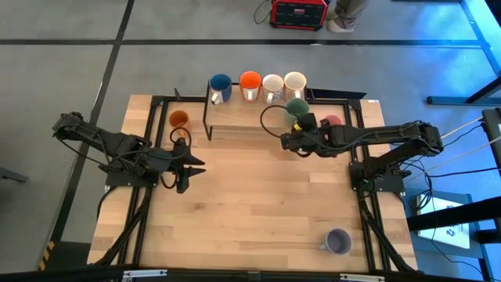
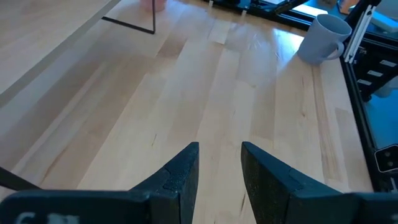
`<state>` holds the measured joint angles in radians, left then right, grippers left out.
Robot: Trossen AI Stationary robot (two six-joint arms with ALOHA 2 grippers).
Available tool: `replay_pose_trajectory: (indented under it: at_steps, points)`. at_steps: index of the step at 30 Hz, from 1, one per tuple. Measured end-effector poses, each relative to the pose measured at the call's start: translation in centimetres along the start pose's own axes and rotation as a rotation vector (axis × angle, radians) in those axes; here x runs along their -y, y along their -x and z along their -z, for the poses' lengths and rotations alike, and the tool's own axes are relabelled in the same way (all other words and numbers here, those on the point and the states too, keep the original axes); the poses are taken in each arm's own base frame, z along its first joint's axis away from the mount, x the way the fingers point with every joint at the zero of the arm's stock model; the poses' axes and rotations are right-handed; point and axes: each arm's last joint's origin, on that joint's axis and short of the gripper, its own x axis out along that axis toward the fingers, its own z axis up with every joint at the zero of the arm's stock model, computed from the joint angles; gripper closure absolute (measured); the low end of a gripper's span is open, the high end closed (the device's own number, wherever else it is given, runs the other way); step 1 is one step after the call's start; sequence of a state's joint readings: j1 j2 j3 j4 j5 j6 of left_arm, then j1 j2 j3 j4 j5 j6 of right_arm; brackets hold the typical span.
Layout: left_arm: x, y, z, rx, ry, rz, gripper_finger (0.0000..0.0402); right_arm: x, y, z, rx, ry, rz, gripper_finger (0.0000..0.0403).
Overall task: Place coffee mugs
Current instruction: Put the green mug on the shelf, then put the purple mug on the shelf
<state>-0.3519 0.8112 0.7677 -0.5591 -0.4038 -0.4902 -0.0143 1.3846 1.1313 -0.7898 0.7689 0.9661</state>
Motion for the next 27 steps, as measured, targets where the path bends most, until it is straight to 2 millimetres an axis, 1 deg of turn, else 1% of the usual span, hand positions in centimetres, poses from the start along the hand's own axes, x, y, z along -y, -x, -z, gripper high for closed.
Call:
replay_pose_trajectory:
  at_steps: [4,6,11,15,20,22,27]
  points:
    - [0.0,0.0,0.0,-0.001,-0.003,0.001,0.0287,0.1,0.1,0.0,-0.008,0.008,0.001,0.0266]
    - [0.0,0.0,0.0,-0.001,-0.003,0.001,0.0287,0.2,0.2,0.0,-0.042,0.022,-0.006,0.0243]
    - [0.0,0.0,0.0,-0.001,-0.003,0.001,0.0287,0.5,1.6,-1.1,-0.126,0.073,-0.018,0.0207]
    - [-0.1,0.0,0.0,0.004,-0.005,-0.015,0.0287,0.3,2.8,-2.4,-0.134,0.095,-0.050,0.0197]
    - [-0.4,0.4,-0.1,0.033,-0.001,-0.050,0.0287,0.2,3.8,-3.7,-0.118,0.106,-0.080,0.0197]
    - [-0.4,0.5,-0.1,0.040,0.000,-0.058,0.0287,0.1,4.1,-4.1,-0.121,0.111,-0.101,0.0198]
    - [-0.4,0.5,-0.1,0.040,0.000,-0.058,0.0287,-0.3,5.6,-4.5,-0.097,0.140,-0.154,0.0198]
